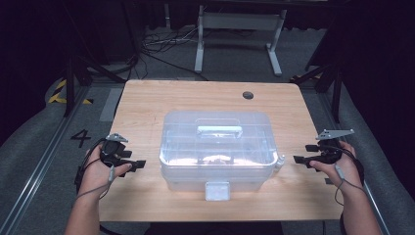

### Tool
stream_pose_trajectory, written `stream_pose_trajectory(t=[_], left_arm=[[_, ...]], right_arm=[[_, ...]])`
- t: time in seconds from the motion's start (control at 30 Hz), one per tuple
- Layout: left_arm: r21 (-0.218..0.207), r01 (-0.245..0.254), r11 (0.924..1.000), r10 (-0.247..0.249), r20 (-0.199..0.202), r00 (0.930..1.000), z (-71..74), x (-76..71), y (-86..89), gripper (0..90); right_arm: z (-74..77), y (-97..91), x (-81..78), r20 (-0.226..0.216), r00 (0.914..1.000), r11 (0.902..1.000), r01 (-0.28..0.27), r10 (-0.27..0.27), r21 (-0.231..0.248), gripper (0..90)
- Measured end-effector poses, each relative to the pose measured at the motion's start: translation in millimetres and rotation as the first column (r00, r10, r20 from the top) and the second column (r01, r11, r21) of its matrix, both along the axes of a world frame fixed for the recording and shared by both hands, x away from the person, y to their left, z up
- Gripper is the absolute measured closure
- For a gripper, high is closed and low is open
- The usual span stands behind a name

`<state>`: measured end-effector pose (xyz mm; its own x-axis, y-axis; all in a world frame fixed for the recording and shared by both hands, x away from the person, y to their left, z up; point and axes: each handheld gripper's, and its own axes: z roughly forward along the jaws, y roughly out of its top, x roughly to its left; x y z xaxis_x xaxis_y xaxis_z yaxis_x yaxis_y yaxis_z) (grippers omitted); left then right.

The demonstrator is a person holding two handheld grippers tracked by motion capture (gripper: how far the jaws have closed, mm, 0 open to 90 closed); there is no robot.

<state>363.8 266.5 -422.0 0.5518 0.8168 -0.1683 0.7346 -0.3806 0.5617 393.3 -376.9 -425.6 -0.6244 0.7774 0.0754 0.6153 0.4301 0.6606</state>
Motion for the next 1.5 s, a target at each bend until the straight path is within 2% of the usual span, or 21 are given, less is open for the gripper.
stream_pose_trajectory(t=[0.07,0.1,0.13,0.17,0.23,0.27,0.37,0.4,0.5,0.57,0.6,0.67,0.73,0.97,1.13,1.27,1.37,1.5], left_arm=[[0.027,0.023,0.9994,-0.023,0.001,0.9997,1.2,-0.8,-1.7,32.2],[0.018,0.044,0.9989,-0.044,0.006,0.999,1.4,-1.3,-1.9,35.4],[0.005,0.063,0.998,-0.063,0.015,0.9979,1.2,-1.4,-1.5,40.5],[-0.018,0.073,0.9972,-0.072,0.034,0.9968,0.6,-1.6,-1.4,41.4],[-0.063,0.075,0.9952,-0.071,0.068,0.9951,0.3,-2.4,-2.3,45.7],[-0.088,0.06,0.9943,-0.054,0.063,0.9966,0.9,-2.8,-2.9,46.9],[-0.103,0.036,0.994,-0.027,0.087,0.9959,2.0,-3.3,-3.8,45.1],[-0.104,0.031,0.9942,-0.022,0.078,0.9967,2.1,-3.5,-3.9,43.5],[-0.069,0.023,0.9973,-0.021,0.031,0.9993,3.4,-4.6,-4.5,43.8],[-0.054,0.013,0.9984,-0.011,0.044,0.999,4.9,-4.2,-3.8,43.3],[-0.04,0.033,0.9986,-0.031,0.057,0.9979,6.1,-4.5,-4.2,42.5],[-0.041,0.053,0.9978,-0.051,0.052,0.9973,7.9,-5.3,-5.9,42.3],[-0.043,0.068,0.9968,-0.065,0.067,0.9956,10.4,-5.8,-7.3,41.8],[-0.084,0.071,0.994,-0.064,0.077,0.995,17.7,-9.6,-6.8,41.7],[-0.074,0.074,0.9945,-0.069,0.073,0.995,20.9,-11.5,-6.5,43.7],[-0.058,0.086,0.9946,-0.081,0.091,0.9926,23.3,-11.9,-7.2,42.0],[-0.065,0.082,0.9945,-0.076,0.094,0.9927,23.9,-12.6,-7.5,42.1],[-0.074,0.085,0.9936,-0.078,0.096,0.9923,25.4,-13.8,-7.1,42.9]], right_arm=[[1.3,1.0,-2.2,-0.007,0.9999,0.9997,-0.014,0.014,-0.018,37.2],[1.8,1.1,-2.7,-0.012,0.9998,0.9995,-0.016,0.015,-0.028,39.8],[2.8,0.9,-3.1,-0.02,0.9995,0.9988,-0.025,0.025,-0.042,49.3],[3.3,0.2,-3.4,-0.028,0.999,0.9981,-0.036,0.035,-0.05,53.3],[3.4,-0.9,-3.4,-0.024,0.9984,0.997,-0.052,0.051,-0.058,55.1],[3.2,-0.9,-3.5,-0.016,0.9982,0.9968,-0.059,0.058,-0.053,55.2],[2.0,-1.3,-3.8,0.008,0.9981,0.996,-0.06,0.061,-0.067,55.0],[2.2,-1.9,-4.2,0.001,0.9986,0.9968,-0.052,0.052,-0.061,55.2],[5.0,-5.0,-5.2,-0.027,0.9993,0.9988,-0.028,0.027,-0.041,55.1],[7.8,-5.6,-6.6,-0.034,0.9992,0.9991,-0.024,0.022,-0.036,55.4],[9.0,-5.5,-7.1,-0.032,0.9992,0.9993,-0.025,0.024,-0.026,56.0],[12.9,-4.2,-8.7,-0.026,0.9993,0.9995,-0.029,0.029,-0.008,56.3],[16.2,-3.2,-10.0,-0.017,0.9995,0.9996,-0.028,0.028,-0.007,58.7],[25.9,1.2,-14.5,-0.001,0.999,0.9982,-0.045,0.045,0.04,62.3],[32.0,5.0,-16.4,0.007,0.998,0.9972,-0.062,0.062,0.041,62.8],[35.9,7.9,-18.1,0.006,0.9975,0.9964,-0.07,0.07,0.048,62.7],[37.4,9.0,-17.9,0.005,0.9972,0.9962,-0.075,0.075,0.044,63.2],[43.4,12.2,-17.8,0.006,0.9963,0.9939,-0.086,0.086,0.068,64.0]])
